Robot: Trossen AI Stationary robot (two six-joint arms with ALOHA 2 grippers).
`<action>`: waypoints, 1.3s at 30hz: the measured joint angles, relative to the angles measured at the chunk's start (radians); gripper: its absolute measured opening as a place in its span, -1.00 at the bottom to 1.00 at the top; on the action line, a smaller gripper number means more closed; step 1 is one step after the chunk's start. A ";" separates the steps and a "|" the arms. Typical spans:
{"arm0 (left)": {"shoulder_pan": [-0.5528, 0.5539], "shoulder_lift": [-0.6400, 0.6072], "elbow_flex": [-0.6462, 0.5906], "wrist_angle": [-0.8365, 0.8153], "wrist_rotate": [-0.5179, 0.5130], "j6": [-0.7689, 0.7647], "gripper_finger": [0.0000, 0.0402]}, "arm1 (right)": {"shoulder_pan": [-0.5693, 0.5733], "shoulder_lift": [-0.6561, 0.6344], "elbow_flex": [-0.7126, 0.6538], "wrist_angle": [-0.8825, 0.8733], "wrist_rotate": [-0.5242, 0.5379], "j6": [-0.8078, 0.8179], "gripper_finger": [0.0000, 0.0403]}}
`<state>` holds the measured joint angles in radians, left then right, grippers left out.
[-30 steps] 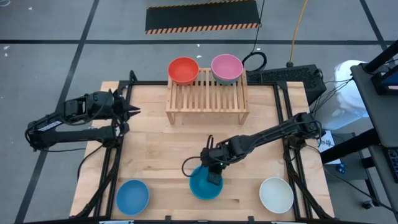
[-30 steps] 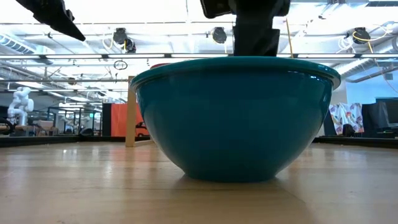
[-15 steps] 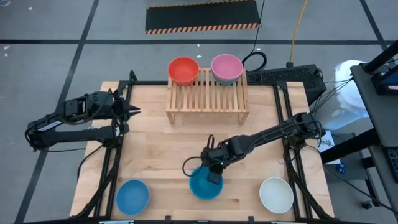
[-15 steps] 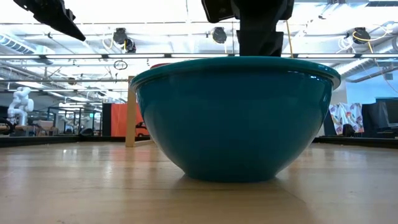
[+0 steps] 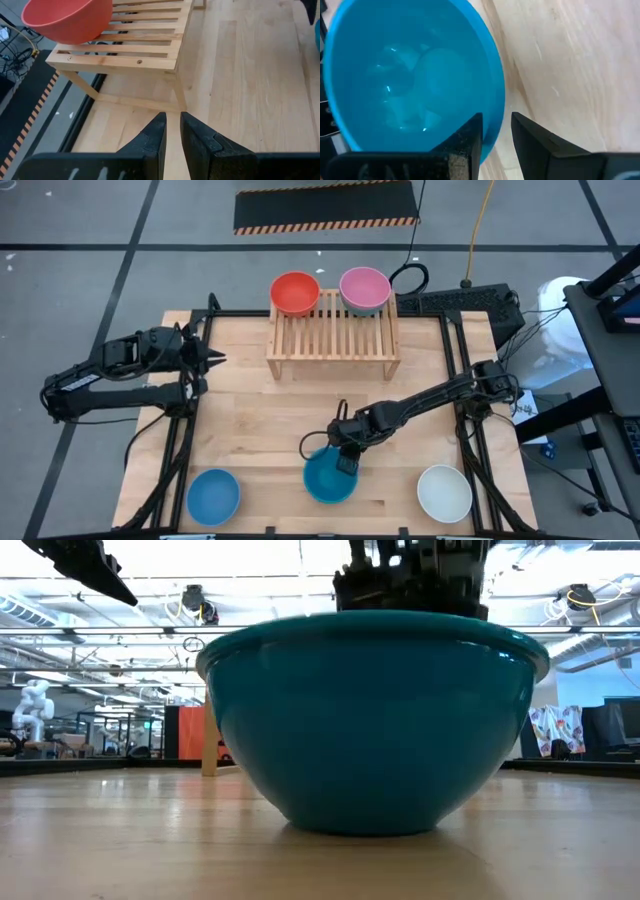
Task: Place and stack bowls onto a shelf
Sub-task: Put the dark blue bowl on the shelf
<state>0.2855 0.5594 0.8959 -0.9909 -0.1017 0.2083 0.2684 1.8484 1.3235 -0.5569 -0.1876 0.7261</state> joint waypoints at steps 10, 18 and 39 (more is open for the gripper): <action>0.000 0.000 0.000 0.000 0.000 -0.001 -0.69 | -0.001 0.000 -0.033 0.066 -0.027 -0.116 -0.61; 0.000 0.000 0.000 0.000 0.001 -0.003 -0.69 | -0.018 0.000 -0.034 0.093 -0.029 -0.168 -0.94; 0.000 0.000 0.000 0.000 0.002 -0.007 -0.69 | -0.034 -0.429 0.029 0.059 0.357 -0.218 -0.97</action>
<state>0.2852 0.5598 0.8963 -0.9913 -0.0999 0.2009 0.2348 1.4191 1.3524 -0.4977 0.1693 0.5085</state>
